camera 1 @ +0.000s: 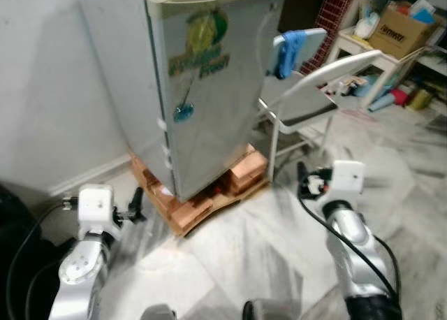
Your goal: Restocking fridge
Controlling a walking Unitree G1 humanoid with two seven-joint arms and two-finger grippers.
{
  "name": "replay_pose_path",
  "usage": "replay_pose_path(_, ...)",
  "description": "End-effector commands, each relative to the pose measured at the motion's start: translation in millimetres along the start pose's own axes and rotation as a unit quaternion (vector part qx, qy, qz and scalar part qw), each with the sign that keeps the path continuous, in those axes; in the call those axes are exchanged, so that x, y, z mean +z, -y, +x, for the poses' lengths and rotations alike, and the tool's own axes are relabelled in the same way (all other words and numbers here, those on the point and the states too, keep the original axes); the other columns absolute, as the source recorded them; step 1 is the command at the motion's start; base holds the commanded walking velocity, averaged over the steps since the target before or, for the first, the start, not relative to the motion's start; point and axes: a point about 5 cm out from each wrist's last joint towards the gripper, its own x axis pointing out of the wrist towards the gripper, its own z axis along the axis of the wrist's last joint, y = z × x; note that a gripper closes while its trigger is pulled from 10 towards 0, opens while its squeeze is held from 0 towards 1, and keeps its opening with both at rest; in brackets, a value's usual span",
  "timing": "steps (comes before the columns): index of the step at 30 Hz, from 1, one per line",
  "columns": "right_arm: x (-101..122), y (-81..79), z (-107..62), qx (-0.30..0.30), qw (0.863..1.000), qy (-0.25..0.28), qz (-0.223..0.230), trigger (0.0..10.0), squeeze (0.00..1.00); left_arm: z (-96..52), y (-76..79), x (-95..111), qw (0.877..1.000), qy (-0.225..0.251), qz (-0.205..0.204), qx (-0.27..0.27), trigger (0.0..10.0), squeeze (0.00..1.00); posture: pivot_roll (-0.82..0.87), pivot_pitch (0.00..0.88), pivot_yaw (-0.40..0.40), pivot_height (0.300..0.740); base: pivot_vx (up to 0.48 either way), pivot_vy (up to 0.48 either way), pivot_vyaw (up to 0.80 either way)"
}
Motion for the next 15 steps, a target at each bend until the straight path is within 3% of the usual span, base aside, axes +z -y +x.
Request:
replay_pose_path(1,0.6,13.8,0.1,-0.019,1.0,0.0,-0.005,10.0,0.0,7.2,13.7,9.6,1.0,0.02,-0.002,-0.02,10.0,0.0,0.01,0.054,-0.049,0.74,0.0,0.424,0.0)
replay_pose_path(8,5.4,10.8,4.9,-0.013,1.0,0.008,-0.007,10.0,0.0,9.7,14.9,11.7,0.999,0.024,-0.001,-0.027,10.0,0.0,0.01,0.063,-0.051,0.74,0.0,0.423,0.0)
replay_pose_path(15,9.6,6.1,9.4,-0.013,1.0,0.015,-0.006,10.0,0.0,12.5,18.3,12.0,0.999,0.024,-0.001,-0.036,10.0,0.0,0.0,0.058,-0.039,0.74,0.246,0.412,-0.75)
